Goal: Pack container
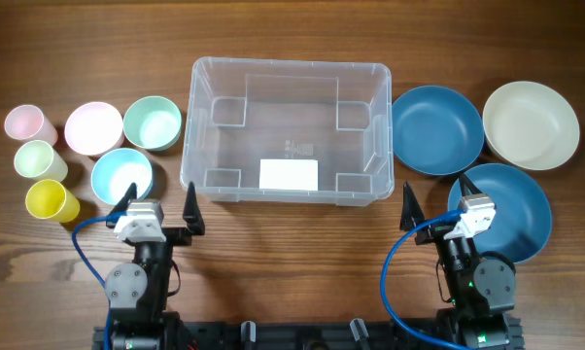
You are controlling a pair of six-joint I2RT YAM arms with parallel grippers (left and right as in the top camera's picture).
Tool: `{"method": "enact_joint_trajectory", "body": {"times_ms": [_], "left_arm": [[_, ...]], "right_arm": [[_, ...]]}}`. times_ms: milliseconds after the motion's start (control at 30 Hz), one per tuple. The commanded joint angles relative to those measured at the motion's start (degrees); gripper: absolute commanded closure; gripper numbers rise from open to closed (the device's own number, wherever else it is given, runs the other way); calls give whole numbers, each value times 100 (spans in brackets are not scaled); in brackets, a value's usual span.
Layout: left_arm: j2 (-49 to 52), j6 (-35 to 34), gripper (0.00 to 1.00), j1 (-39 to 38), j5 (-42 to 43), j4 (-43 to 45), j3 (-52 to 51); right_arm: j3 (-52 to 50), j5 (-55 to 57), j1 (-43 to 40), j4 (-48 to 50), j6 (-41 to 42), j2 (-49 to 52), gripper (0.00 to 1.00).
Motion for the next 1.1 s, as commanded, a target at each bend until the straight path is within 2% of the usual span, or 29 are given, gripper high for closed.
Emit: {"method": "enact_joint_trajectory", "body": {"times_ms": [0,133,233,333,633,767,1067], "left_arm": [[17,-507,0,-35,-780,-192,748],[538,-667,0,-35,-1528,-354,1751],[1224,-595,0,-35,-1873,-365,2616],[2114,-579,0,-35,-2175,-754,3624],[4795,-584,0,-37,-2166,-3840,6467],[5348,-581,0,-37,-2168,-4843,6913],[5401,-581,0,-37,-2149,-5259,6913]], "right_arm": [[-9,-74,2,17,-57,39,0],[-9,-74,2,17,-59,37,0],[-9,-74,2,17,-59,37,0],[-9,-74,2,17,-59,37,0],[-9,-74,2,17,-57,37,0],[-9,-74,2,17,-59,37,0],[-9,-74,2,17,-59,37,0]]}}
